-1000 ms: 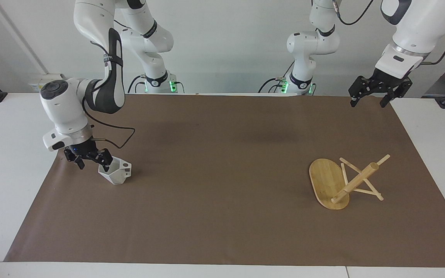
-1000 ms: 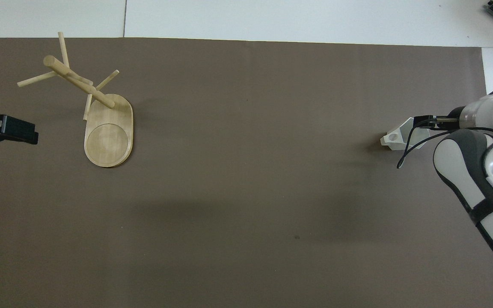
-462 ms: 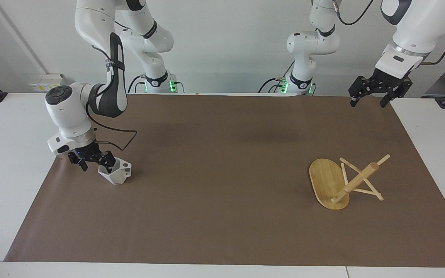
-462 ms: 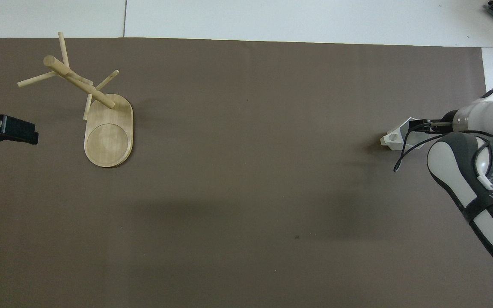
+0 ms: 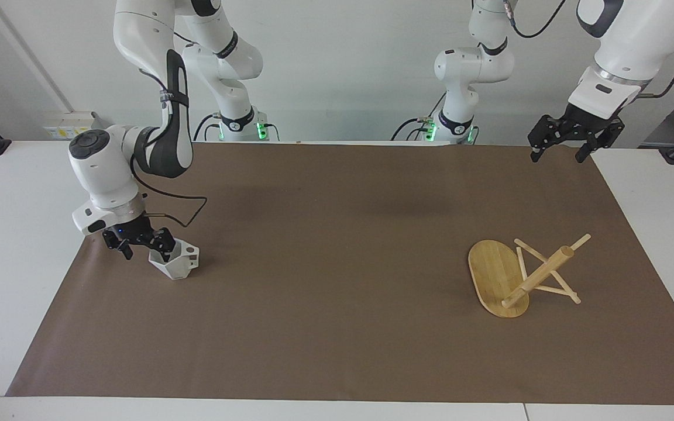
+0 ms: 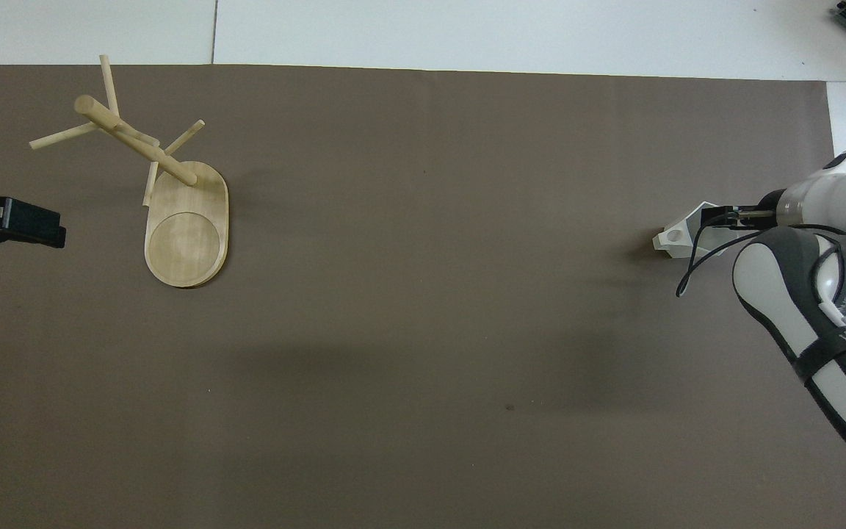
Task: Hang cup on rack
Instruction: 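Close the right gripper on the white mug's handle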
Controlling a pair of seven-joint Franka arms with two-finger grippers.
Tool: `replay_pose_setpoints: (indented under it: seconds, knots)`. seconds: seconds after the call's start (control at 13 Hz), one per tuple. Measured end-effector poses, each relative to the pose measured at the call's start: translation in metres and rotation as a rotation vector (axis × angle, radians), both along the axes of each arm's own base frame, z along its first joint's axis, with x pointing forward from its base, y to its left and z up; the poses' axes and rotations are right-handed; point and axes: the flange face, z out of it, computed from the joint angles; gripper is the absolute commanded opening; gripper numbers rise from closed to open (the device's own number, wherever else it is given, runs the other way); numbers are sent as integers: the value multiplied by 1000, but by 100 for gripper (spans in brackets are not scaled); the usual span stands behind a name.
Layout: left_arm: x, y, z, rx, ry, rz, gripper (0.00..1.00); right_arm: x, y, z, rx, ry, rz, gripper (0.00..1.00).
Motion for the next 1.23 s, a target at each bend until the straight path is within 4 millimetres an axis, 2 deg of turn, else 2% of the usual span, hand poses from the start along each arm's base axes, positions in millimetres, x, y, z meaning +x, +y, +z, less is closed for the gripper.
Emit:
replay_pose_setpoints:
  seconds: [0.08, 0.38, 0.62, 0.77, 1.0, 1.23]
  knots:
    - [0, 0, 0, 0, 0, 0, 100, 0, 0, 0, 0, 0, 0, 95]
    - [0, 0, 0, 0, 0, 0, 100, 0, 2, -1, 1, 1, 3, 64]
    - [0, 0, 0, 0, 0, 0, 100, 0, 4, -1, 2, 3, 6, 47]
    - [0, 0, 0, 0, 0, 0, 100, 0, 6, -1, 3, 4, 9, 39]
    - [0, 0, 0, 0, 0, 0, 100, 0, 6, -2, 4, 7, 10, 21]
    - [0, 0, 0, 0, 0, 0, 100, 0, 7, -2, 4, 7, 11, 12]
